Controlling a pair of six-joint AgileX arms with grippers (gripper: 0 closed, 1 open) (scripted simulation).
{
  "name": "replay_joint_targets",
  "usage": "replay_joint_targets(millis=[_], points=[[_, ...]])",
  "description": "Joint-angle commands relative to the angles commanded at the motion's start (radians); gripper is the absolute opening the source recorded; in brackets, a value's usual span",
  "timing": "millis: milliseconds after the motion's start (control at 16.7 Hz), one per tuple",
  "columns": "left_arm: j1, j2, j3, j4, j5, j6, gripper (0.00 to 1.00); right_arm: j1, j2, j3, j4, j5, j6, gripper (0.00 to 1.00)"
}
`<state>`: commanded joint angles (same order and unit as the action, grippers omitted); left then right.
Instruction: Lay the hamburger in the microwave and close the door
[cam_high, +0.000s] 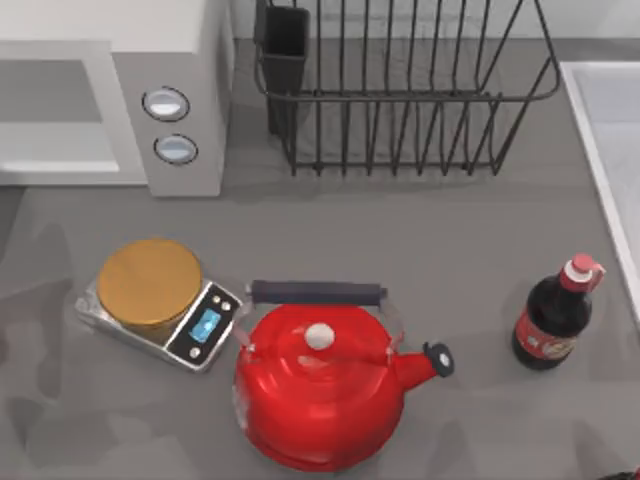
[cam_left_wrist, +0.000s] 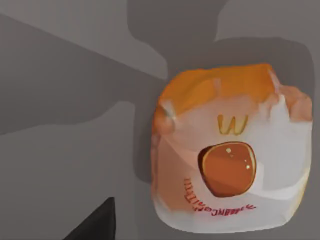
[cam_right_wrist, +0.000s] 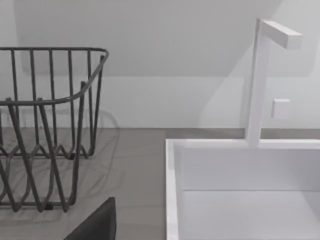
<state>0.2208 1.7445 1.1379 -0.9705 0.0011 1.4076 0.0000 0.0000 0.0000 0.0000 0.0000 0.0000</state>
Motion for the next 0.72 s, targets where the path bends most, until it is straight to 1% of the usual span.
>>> replay_joint_targets(millis=[180,480,720], points=[[0.003,0.036,-0.038,0.069,0.0,0.0,1.0,0.0,0.0,0.0,0.0,0.0,0.0,1.0],[0.006,0.135,-0.138,0.278,0.001,0.004,1.0,0.0,0.0,0.0,0.0,0.0,0.0,1.0],[0.006,0.156,-0.159,0.314,0.001,0.006,1.0,0.0,0.0,0.0,0.0,0.0,0.0,1.0]])
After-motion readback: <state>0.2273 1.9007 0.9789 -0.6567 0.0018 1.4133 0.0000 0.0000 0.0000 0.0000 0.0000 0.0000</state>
